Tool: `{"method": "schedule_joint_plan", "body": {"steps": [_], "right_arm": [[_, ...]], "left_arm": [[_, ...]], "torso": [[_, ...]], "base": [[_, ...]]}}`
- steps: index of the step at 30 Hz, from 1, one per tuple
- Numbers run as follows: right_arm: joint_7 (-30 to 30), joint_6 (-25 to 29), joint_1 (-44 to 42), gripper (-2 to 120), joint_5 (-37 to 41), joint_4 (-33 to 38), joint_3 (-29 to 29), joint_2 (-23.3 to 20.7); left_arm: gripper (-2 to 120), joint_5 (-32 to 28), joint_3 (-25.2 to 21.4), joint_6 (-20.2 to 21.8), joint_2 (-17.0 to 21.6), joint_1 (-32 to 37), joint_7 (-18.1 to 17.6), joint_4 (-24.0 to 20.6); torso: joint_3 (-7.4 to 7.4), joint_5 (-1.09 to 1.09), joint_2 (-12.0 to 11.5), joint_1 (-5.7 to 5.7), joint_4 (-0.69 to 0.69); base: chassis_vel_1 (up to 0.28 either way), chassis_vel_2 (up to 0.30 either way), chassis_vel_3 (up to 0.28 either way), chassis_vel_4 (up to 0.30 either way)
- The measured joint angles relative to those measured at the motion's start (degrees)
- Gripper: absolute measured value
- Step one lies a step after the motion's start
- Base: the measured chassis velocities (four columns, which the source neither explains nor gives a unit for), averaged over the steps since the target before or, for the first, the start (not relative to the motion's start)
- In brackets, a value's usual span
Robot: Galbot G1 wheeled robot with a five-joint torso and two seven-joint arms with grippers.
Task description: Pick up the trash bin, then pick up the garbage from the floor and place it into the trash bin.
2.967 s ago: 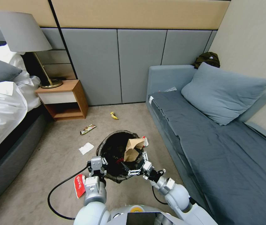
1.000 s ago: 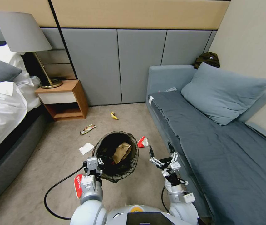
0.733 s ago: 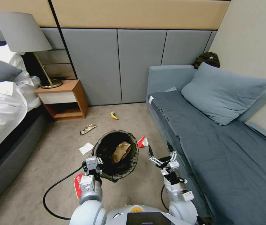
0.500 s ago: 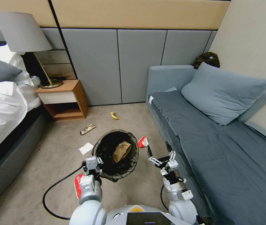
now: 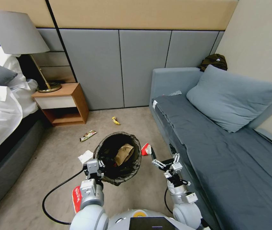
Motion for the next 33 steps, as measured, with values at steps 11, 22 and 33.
{"method": "schedule_joint_plan", "body": {"steps": [11,22,33], "right_arm": [[0.0,0.0,0.0,100,0.0,0.0,0.0,0.0],[0.0,0.0,0.0,100,0.0,0.0,0.0,0.0],[0.0,0.0,0.0,100,0.0,0.0,0.0,0.0]], "left_arm": [[0,0.0,0.0,0.0,0.0,0.0,0.0,0.0],[0,0.0,0.0,0.0,0.0,0.0,0.0,0.0],[0,0.0,0.0,0.0,0.0,0.0,0.0,0.0]], "torso": [[0.0,0.0,0.0,0.0,0.0],[-0.01,0.0,0.0,0.0,0.0],[-0.01,0.0,0.0,0.0,0.0]], "base": [[-0.123,0.132,0.131,-0.136],[-0.052,0.055,0.06,-0.042],[0.0,0.0,0.0,0.0]]}}
